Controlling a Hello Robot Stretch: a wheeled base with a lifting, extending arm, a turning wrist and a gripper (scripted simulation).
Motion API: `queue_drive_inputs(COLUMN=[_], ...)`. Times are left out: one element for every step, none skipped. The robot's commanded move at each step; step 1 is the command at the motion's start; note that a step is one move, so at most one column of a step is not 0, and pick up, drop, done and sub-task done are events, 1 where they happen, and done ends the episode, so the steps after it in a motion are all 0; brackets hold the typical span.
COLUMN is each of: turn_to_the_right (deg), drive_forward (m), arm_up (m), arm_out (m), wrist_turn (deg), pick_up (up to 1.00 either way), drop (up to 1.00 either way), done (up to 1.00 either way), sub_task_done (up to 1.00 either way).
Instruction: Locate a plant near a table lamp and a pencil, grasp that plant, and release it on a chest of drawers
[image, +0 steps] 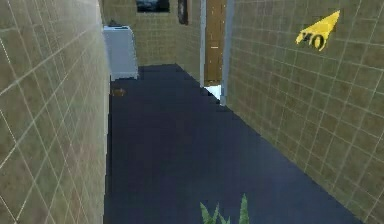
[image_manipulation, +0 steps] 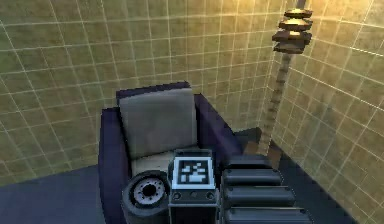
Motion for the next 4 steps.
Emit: queue_drive_inputs(turn_to_the_right=[0.0,0.0,0.0,-6.0], drive_forward=[1.00,1.00,1.00,0.00], arm_up=[0.00,0.00,0.00,0.00], arm_out=[0.00,0.00,0.00,0.00], wrist_turn=[0.0,0.0,0.0,0.0], pick_up=[0.00,0.00,0.00,0.00], drop=[0.00,0.00,0.00,0.00], done=[0.00,0.00,0.00,0.00], sub_task_done=[0.00,0.00,0.00,0.00])
